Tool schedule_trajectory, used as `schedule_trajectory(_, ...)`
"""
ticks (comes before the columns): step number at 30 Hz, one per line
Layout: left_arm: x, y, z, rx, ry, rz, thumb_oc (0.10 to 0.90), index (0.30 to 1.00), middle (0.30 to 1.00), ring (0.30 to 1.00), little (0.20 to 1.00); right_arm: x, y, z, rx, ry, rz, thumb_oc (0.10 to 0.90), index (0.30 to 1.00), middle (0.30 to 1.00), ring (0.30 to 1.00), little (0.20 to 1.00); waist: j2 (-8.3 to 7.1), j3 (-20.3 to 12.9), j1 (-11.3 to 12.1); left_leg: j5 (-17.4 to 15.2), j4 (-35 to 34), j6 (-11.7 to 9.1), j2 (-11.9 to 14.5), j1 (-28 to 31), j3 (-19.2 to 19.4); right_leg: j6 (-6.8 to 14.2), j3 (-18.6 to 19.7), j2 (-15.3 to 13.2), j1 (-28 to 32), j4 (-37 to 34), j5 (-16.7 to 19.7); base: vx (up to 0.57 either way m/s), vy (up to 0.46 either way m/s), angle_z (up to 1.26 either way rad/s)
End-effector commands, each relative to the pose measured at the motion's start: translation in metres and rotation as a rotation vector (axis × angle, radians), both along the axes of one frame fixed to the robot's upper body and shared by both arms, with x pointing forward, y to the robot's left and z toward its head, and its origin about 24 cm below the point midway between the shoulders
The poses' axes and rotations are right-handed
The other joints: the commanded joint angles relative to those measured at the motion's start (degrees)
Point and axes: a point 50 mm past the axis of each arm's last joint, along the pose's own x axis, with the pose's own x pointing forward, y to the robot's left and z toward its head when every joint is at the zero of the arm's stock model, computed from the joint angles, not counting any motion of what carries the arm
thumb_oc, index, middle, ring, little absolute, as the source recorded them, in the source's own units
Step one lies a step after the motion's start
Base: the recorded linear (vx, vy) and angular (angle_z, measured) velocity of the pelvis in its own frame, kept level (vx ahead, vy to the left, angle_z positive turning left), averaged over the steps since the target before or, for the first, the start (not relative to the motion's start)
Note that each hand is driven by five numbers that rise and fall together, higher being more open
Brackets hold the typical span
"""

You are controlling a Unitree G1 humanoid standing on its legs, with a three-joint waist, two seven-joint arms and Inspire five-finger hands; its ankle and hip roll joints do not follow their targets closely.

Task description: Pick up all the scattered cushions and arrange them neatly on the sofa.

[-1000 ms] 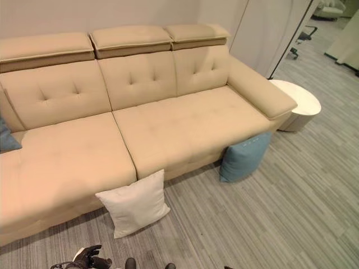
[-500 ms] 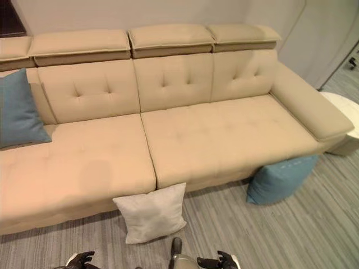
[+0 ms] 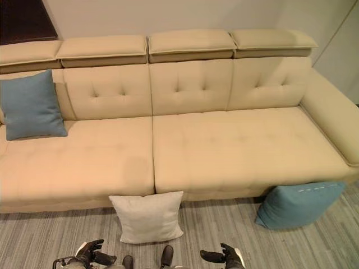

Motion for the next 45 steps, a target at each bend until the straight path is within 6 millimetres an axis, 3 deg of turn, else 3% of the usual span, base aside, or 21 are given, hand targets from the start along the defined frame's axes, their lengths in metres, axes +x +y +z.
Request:
schedule_trajectory(1,-0.015,0.012,-0.002,0.043,0.06,0.002,0.8,0.9,0.9,0.9,0.9,-0.014,-0.013,0.001,-0.038,0.008,-0.014,0.8,0.9,0.9,0.9,0.9,-2.53,-1.43,-0.31,1.75,2.18,3.18,-4.94,1.24,1.18,6.28,2.51,-3.52,8.59,-7.86,1.42,0.11,0.098,-0.04)
schedule_trajectory(10,-0.007,0.023,0.003,0.065,0.023,0.019,0.8,0.9,0.9,0.9,0.9,-0.012,-0.005,-0.001,-0.019,0.012,0.015,0.8,0.9,0.9,0.9,0.9,-3.4,-1.9,0.74,-0.04,1.98,4.67,-5.94,2.48,1.66,7.29,3.09,-4.55,8.42,-6.01,0.95,0.07,0.068,-0.14)
schedule_trajectory(19,-0.013,0.03,0.003,0.078,0.036,0.034,0.8,0.9,0.9,0.9,0.9,-0.008,-0.004,0.0,-0.021,0.005,0.035,0.8,0.9,0.9,0.9,0.9,-3.79,-1.8,1.34,-0.05,0.27,4.97,-6.15,2.85,1.44,7.98,3.06,-4.82,8.07,-6.7,1.35,0.04,0.016,0.0)
schedule_trajectory(24,0.011,0.037,0.013,0.087,-0.063,0.086,0.8,0.9,0.9,0.9,0.9,0.018,-0.007,0.01,-0.039,-0.082,0.033,0.8,0.9,0.9,0.9,0.9,-3.7,0.88,1.5,0.61,1.12,4.73,-6.17,-2.05,0.92,7.93,2.68,-5.12,2.99,-5.81,1.74,-0.14,-0.022,0.04)
schedule_trajectory(25,0.033,0.039,0.022,0.086,-0.153,0.115,0.8,0.9,0.9,0.9,0.9,0.039,-0.01,0.019,-0.056,-0.155,0.03,0.8,0.9,0.9,0.9,0.9,-3.48,3.4,1.61,1.24,2.88,4.49,-6.25,-6.63,0.67,7.62,2.52,-5.48,-1.56,-4.09,2.16,-0.35,-0.049,0.13)
schedule_trajectory(27,0.053,0.041,0.032,0.082,-0.241,0.146,0.8,0.9,0.9,0.9,0.9,0.061,-0.013,0.03,-0.068,-0.235,0.021,0.8,0.9,0.9,0.9,0.9,-3.08,5.24,1.53,2.02,4.86,4.33,-6.49,-11.88,0.33,7.2,2.46,-5.93,-6.9,-1.96,2.95,-0.29,-0.029,0.24)
schedule_trajectory(32,0.1,0.043,0.062,0.044,-0.47,0.241,0.8,0.9,0.9,0.9,0.9,0.121,-0.014,0.07,-0.088,-0.481,0.002,0.8,0.9,0.9,0.9,0.9,-2.11,6.33,1.49,4.1,7.34,4.05,-6.43,-23.97,0.31,6.52,2.43,-6.9,-20.14,2.07,4.05,-0.16,-0.007,0.08)
schedule_trajectory(33,0.109,0.044,0.069,0.033,-0.518,0.268,0.8,0.9,0.9,0.9,0.9,0.132,-0.013,0.079,-0.089,-0.532,0.003,0.8,0.9,0.9,0.9,0.9,-1.81,6.38,1.59,2.8,7.55,3.67,-6.23,-25.38,-0.11,6.84,2.88,-6.72,-21.9,2.78,2.72,-0.17,-0.024,0.02)
schedule_trajectory(34,0.137,0.042,0.092,0.002,-0.658,0.306,0.8,0.9,0.9,0.9,0.9,0.163,-0.009,0.109,-0.102,-0.68,0.012,0.8,0.9,0.9,0.9,0.9,-1.34,7.14,1.46,3.86,8.32,3.43,-6.21,-31.04,0.01,6.79,2.85,-7.14,-28.37,4.58,3.18,-0.14,-0.049,0.02)
schedule_trajectory(35,0.147,0.04,0.102,-0.016,-0.71,0.319,0.8,0.9,0.9,0.9,0.9,0.175,-0.007,0.122,-0.098,-0.745,0.014,0.8,0.9,0.9,0.9,0.9,-1.27,7.31,1.32,4.34,8.39,3.26,-6.1,-33.27,-0.1,6.72,3.19,-7.31,-30.49,4.77,3.23,-0.18,-0.027,0.02)
schedule_trajectory(36,0.147,0.04,0.102,-0.016,-0.711,0.319,0.8,0.9,0.9,0.9,0.9,0.175,-0.007,0.122,-0.098,-0.745,0.014,0.8,0.9,0.9,0.9,0.9,-1.27,7.13,1.29,4.34,8.47,3.26,-6.11,-33.54,-0.11,6.71,3.19,-7.33,-30.75,4.86,3.21,-0.13,-0.009,0.03)
schedule_trajectory(37,0.168,0.035,0.122,-0.037,-0.811,0.325,0.8,0.9,0.9,0.9,0.9,0.198,-0.004,0.152,-0.116,-0.868,0.027,0.8,0.9,0.9,0.9,0.9,-0.82,7.86,1.23,5.16,8.75,3.15,-6.21,-38.24,-0.23,6.82,3.53,-7.55,-36.2,6.23,3.51,-0.09,0.007,0.04)
schedule_trajectory(38,0.169,0.035,0.123,-0.037,-0.811,0.325,0.8,0.9,0.9,0.9,0.9,0.198,-0.004,0.153,-0.116,-0.868,0.027,0.8,0.9,0.9,0.9,0.9,-0.83,7.69,1.21,5.16,8.84,3.15,-6.22,-38.53,-0.22,6.82,3.54,-7.57,-36.51,6.34,3.49,-0.16,0.005,0.03)
schedule_trajectory(40,0.203,0.024,0.164,-0.075,-0.981,0.296,0.8,0.9,0.9,0.9,0.9,0.233,0.0,0.213,-0.146,-1.096,0.036,0.8,0.9,0.9,0.9,0.9,-0.31,8.28,1.02,6.49,8.88,2.84,-6.33,-46.08,-0.68,7.34,4.07,-8.06,-45.03,8.27,3.73,-0.1,-0.016,0.0)
schedule_trajectory(41,0.203,0.023,0.164,-0.075,-0.982,0.297,0.8,0.9,0.9,0.9,0.9,0.233,0.0,0.214,-0.147,-1.097,0.036,0.8,0.9,0.9,0.9,0.9,-0.3,8.14,0.99,6.5,8.95,2.84,-6.35,-46.33,-0.69,7.33,4.08,-8.08,-45.29,8.38,3.71,-0.06,-0.022,0.02)
schedule_trajectory(43,0.226,0.015,0.198,-0.079,-1.105,0.252,0.8,0.9,0.9,0.9,0.9,0.249,0.002,0.252,-0.175,-1.22,0.06,0.8,0.9,0.9,0.9,0.9,-0.05,8.81,0.9,7.45,8.52,2.65,-6.59,-50.79,-1.06,7.82,4.43,-8.45,-50.41,9.47,3.97,-0.05,-0.019,0.05)
schedule_trajectory(45,0.232,0.012,0.21,-0.076,-1.143,0.226,0.8,0.9,0.9,0.9,0.9,0.254,0.004,0.266,-0.184,-1.259,0.074,0.8,0.9,0.9,0.9,0.9,-0.14,9.11,0.86,7.78,8.36,2.64,-6.73,-52.24,-1.14,8.04,4.68,-8.47,-52.06,9.87,4.14,-0.03,-0.014,0.05)
